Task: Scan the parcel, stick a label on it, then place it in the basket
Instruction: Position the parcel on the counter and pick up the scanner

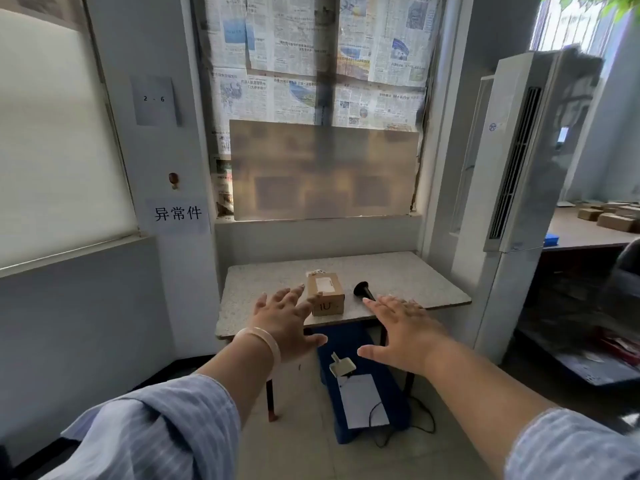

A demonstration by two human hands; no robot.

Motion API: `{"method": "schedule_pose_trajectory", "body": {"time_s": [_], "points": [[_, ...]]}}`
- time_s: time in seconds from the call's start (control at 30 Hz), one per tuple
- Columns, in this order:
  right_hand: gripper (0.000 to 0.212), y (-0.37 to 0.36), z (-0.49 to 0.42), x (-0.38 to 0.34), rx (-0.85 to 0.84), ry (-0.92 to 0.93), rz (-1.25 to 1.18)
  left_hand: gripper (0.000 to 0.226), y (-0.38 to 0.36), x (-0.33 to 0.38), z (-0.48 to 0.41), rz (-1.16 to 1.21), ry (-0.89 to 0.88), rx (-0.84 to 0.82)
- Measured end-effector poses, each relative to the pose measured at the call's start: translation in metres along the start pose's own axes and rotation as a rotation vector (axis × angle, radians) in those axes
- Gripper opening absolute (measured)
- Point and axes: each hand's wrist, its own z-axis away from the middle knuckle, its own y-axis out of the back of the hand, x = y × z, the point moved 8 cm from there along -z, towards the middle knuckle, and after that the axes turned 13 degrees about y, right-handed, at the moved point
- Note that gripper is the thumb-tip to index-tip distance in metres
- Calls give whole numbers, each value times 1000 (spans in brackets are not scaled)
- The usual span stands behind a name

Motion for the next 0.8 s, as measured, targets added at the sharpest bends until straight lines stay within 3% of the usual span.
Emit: {"method": "schedule_pose_trajectory", "body": {"time_s": [0.53,0.8], "points": [[92,-43,-189,185,-57,22,-63,79,-85,41,-228,-6,114,-68],[87,-112,-293,223,-182,38,-147,77,-150,20,-326,32,170,-186]]}}
